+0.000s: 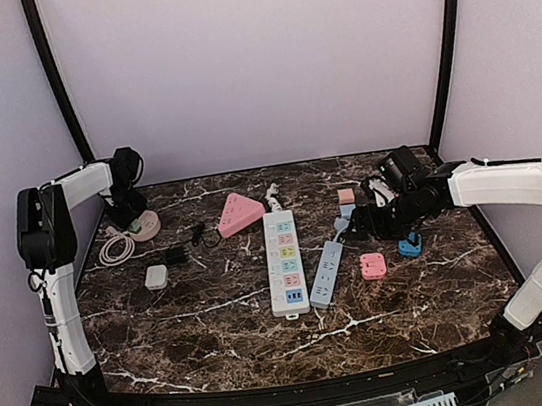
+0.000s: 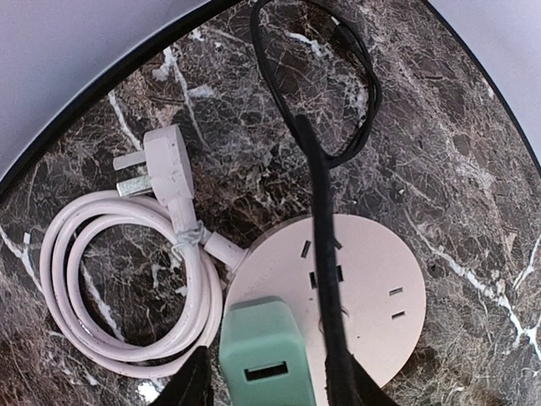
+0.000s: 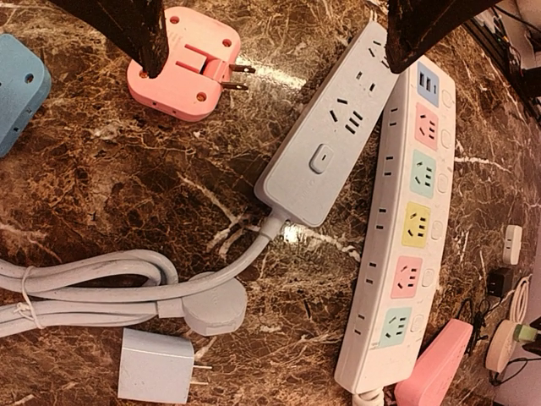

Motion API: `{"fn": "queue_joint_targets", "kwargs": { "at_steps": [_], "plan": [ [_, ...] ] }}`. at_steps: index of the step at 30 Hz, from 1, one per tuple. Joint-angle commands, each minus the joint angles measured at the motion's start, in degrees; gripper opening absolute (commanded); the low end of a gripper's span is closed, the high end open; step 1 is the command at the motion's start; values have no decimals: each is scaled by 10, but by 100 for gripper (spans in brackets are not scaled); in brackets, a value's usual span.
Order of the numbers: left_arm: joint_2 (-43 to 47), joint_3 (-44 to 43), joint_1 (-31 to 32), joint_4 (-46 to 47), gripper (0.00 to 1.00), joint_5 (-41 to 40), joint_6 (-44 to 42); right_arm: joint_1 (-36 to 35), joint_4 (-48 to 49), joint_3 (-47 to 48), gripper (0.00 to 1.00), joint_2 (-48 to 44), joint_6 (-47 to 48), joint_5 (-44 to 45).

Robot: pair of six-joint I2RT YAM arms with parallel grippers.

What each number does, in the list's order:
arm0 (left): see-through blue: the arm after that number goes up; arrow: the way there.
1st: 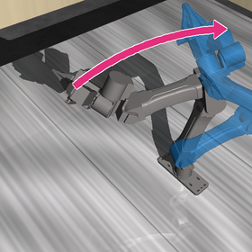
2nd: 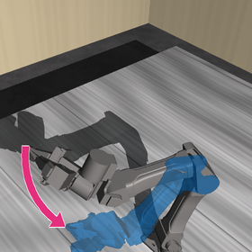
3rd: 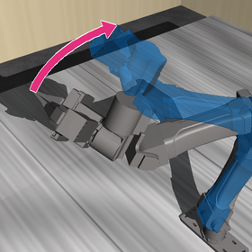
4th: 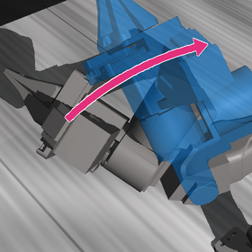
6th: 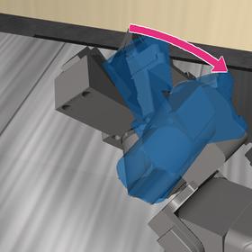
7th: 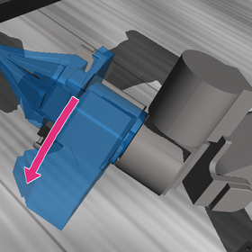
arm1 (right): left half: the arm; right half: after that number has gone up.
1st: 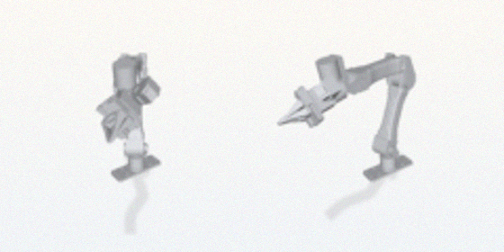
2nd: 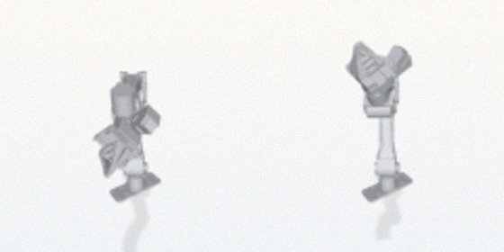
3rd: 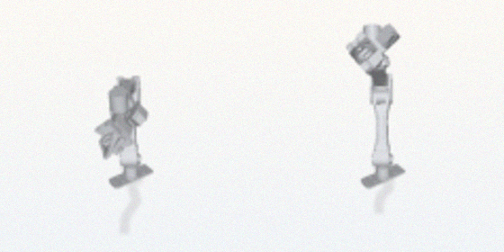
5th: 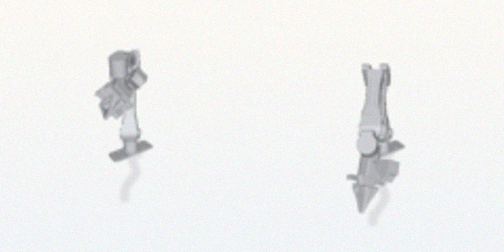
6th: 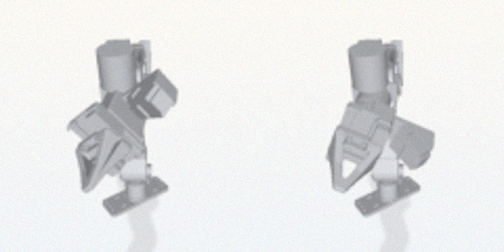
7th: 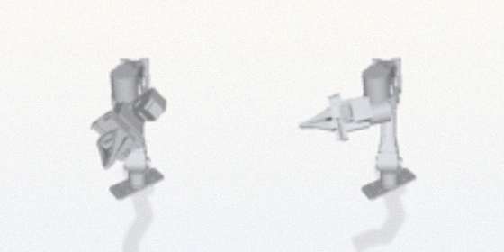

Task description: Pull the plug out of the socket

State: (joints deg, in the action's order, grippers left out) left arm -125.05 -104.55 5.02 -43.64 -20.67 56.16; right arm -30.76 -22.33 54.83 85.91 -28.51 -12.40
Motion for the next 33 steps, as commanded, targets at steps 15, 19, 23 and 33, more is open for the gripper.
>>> {"fn": "queue_joint_targets", "kwargs": {
  "at_steps": [15, 19, 23, 33],
  "plan": [
    [25, -7, -2, -47, 19, 50, -99, -25, 14, 40, 86, 24, 8, -11],
    [72, 58, 13, -30, 18, 75, -133, -36, 17, 58, 86, 45, 8, -12],
    [108, 118, 29, -9, 18, 117, -149, -50, 19, 86, 86, 70, 9, -14],
    [173, 204, 143, 4, 18, 154, -149, -92, 22, 171, 86, 140, 8, -21]
  ]
}}
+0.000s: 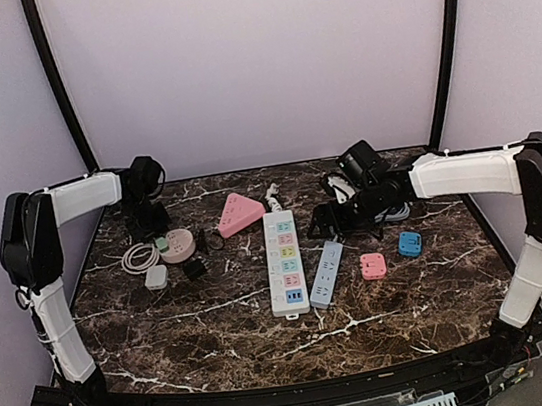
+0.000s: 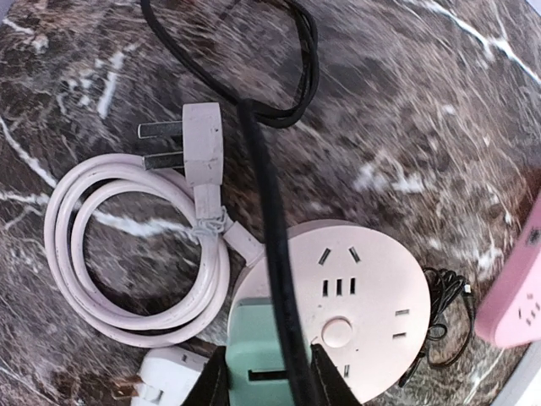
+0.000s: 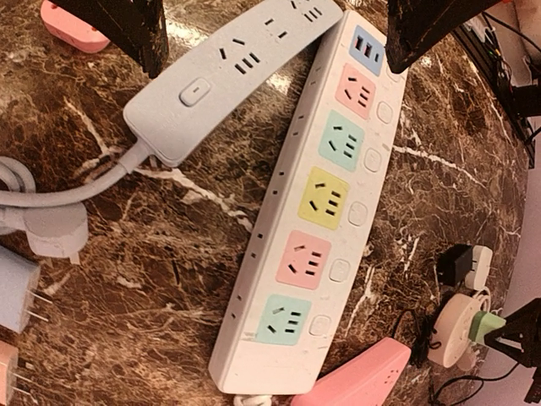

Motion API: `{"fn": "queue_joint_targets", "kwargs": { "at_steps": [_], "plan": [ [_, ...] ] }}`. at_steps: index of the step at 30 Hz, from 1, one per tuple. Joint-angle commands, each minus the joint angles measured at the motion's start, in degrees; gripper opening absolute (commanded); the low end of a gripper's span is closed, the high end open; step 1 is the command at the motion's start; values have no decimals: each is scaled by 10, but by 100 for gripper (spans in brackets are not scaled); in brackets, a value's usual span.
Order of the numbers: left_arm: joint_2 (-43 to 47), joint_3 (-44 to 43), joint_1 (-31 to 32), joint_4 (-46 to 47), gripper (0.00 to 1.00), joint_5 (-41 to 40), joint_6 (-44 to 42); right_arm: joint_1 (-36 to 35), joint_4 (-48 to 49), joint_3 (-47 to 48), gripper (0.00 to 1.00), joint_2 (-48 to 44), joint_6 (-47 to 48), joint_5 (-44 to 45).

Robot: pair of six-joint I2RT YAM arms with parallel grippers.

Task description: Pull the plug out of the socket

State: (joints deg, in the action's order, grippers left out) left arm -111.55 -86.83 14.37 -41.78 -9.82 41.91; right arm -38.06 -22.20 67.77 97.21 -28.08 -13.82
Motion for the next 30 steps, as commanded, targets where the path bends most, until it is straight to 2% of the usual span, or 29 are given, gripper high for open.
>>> {"fn": "queue_joint_targets", "kwargs": {
  "at_steps": [1, 8, 12, 17, 22, 30],
  "plan": [
    [45, 36, 58, -14, 18, 48, -5, -23, 21, 54, 86, 35, 3, -9],
    [67, 86, 145, 6, 18, 78, 35, -58, 32, 152, 85, 114, -6, -46],
    [72, 100, 191, 12, 18, 82, 58, -74, 56, 202, 80, 171, -31, -91],
    [77, 99, 235, -2, 18, 39, 84, -90, 109, 250, 69, 239, -77, -154],
    [97, 104, 241, -9, 18, -22, 108, -101, 132, 324, 54, 315, -116, -204],
    [99, 102, 241, 6, 18, -60, 104, -108, 162, 382, 21, 373, -180, -218]
  ]
}}
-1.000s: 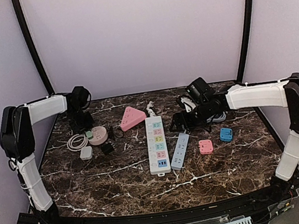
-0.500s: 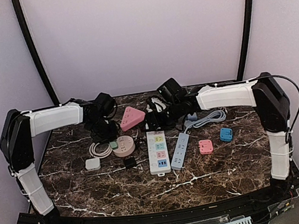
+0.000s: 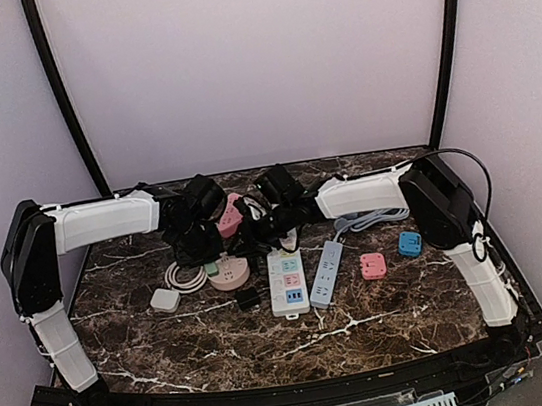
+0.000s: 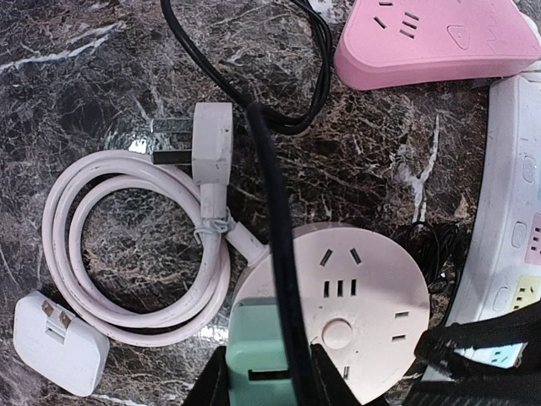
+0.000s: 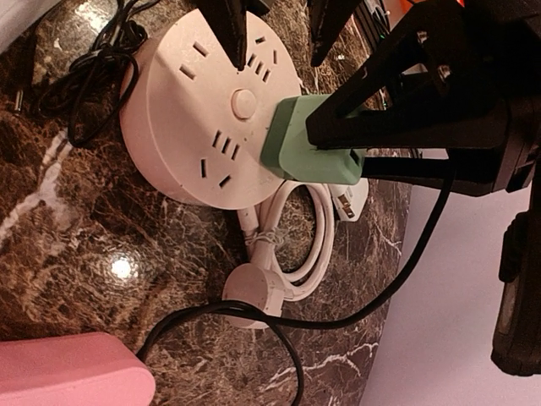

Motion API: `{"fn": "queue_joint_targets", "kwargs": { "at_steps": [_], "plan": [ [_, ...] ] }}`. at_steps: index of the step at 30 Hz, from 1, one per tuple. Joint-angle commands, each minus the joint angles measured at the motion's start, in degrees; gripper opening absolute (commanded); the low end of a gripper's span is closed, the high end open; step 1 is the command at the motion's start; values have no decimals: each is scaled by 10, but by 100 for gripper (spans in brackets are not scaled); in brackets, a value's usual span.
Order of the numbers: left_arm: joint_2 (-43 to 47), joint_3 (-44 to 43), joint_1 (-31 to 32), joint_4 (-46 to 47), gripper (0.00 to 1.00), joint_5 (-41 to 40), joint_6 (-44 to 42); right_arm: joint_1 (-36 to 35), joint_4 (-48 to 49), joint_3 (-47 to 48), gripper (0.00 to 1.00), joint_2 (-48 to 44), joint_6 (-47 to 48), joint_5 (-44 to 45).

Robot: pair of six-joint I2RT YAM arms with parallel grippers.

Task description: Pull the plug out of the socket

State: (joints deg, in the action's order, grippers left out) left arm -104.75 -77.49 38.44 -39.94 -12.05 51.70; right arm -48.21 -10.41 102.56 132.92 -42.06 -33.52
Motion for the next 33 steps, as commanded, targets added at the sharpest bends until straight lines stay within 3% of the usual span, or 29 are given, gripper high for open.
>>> {"fn": "queue_joint_targets", "kwargs": {
  "at_steps": [1, 5, 11, 33],
  "plan": [
    [30, 9, 0, -8, 18, -39, 4, -8, 44, 40, 18, 24, -46, -22],
    [30, 16, 0, 0, 18, -47, 4, -19, 38, 57, 8, 47, -58, -21],
    [38, 30, 0, 24, 18, -46, 0, -32, 33, 68, 1, 71, -66, -20],
    [70, 41, 0, 56, 18, -33, -24, -47, -60, 110, 0, 115, -75, 41]
  ]
}}
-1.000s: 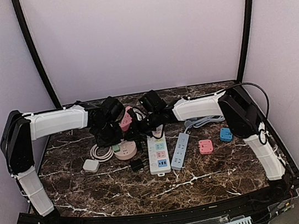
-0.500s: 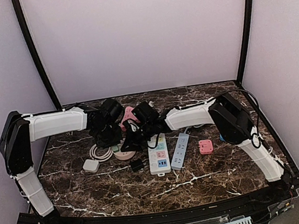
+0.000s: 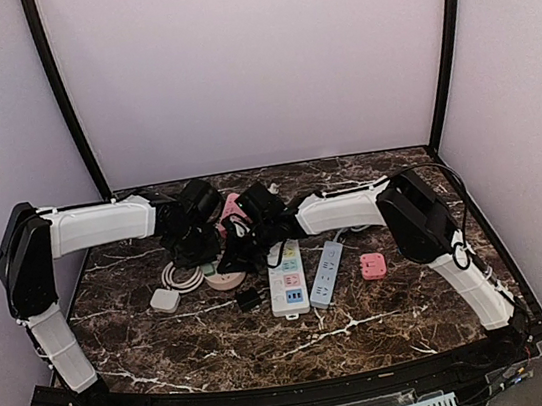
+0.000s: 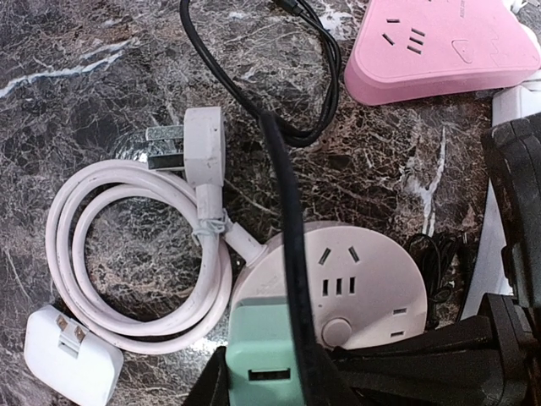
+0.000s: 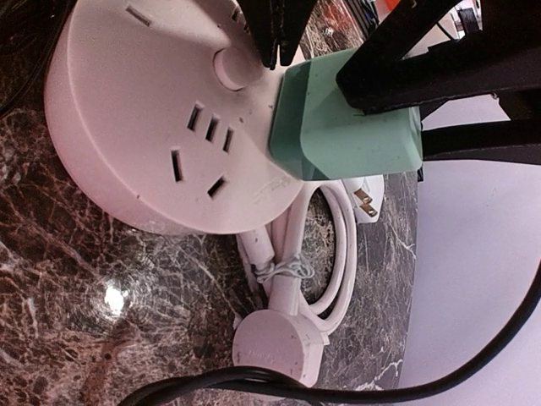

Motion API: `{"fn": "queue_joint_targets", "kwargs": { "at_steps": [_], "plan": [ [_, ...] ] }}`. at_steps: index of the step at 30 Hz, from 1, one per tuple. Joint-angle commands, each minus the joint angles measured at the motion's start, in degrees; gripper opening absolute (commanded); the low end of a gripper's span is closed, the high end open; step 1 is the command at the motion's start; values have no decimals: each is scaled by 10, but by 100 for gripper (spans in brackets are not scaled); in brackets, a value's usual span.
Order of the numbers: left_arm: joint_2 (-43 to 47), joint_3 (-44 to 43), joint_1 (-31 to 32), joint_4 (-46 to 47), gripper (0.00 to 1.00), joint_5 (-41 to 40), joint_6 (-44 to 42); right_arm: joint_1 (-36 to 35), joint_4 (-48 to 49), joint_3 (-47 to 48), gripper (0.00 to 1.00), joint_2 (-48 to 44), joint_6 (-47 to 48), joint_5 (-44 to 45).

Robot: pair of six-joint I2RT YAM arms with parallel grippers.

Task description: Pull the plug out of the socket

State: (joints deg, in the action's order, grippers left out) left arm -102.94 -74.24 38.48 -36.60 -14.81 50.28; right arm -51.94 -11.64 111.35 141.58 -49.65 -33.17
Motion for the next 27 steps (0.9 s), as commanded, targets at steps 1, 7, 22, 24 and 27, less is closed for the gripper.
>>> {"fn": "queue_joint_targets", "kwargs": {
  "at_steps": [1, 7, 22, 24, 27],
  "plan": [
    [56, 12, 0, 26, 18, -5, -11, -11, -56, 28, 0, 31, 2, 42],
    [69, 17, 0, 36, 19, -5, -20, -19, -78, 45, 0, 46, 5, 61],
    [76, -3, -19, 48, 21, 17, -44, -22, -89, 47, 0, 63, -7, 89],
    [78, -4, -22, 47, 21, 16, -49, -23, -89, 46, 0, 62, -8, 91],
    [83, -4, -21, 46, 21, 21, -59, -23, -90, 45, 0, 64, -8, 93]
  ]
}}
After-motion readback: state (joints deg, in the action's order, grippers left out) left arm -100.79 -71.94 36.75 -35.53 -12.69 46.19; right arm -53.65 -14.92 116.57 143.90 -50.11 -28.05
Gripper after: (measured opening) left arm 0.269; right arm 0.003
